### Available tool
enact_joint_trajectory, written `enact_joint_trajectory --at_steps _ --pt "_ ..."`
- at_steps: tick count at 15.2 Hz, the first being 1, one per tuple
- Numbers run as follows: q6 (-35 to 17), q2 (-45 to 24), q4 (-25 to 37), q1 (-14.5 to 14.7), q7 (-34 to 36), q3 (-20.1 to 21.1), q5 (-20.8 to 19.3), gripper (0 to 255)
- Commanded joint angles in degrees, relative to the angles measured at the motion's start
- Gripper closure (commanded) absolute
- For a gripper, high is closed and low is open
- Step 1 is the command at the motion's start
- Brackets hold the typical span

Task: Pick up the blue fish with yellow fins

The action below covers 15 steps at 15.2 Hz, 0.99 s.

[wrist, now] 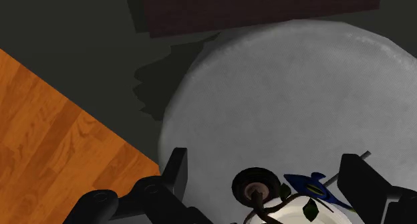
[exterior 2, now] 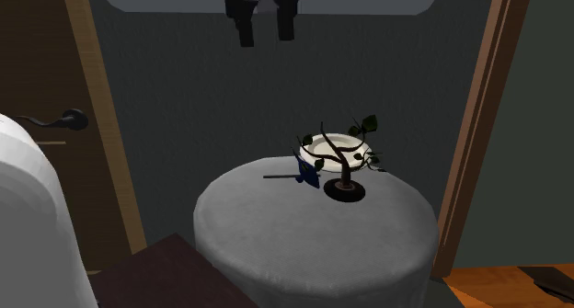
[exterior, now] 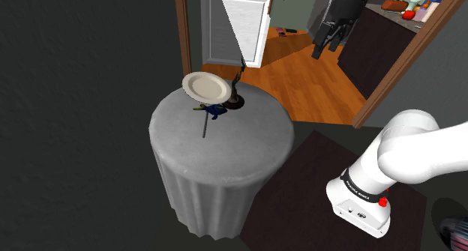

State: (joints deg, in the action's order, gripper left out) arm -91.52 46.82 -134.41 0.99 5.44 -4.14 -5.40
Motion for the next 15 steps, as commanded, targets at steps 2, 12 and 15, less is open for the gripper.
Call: enact_joint_trajectory --at_steps 2,12,15 --pt "-1.98 -1.40 -0.35 0.57 -0.85 0.22 -0.48 0" --pt "-20.76 -17.46 -0.76 5.27 -7.86 2.88 -5.97 0" --pt "-25.83 -22.78 0.14 6.24 -9.34 3.94 -8.07 0"
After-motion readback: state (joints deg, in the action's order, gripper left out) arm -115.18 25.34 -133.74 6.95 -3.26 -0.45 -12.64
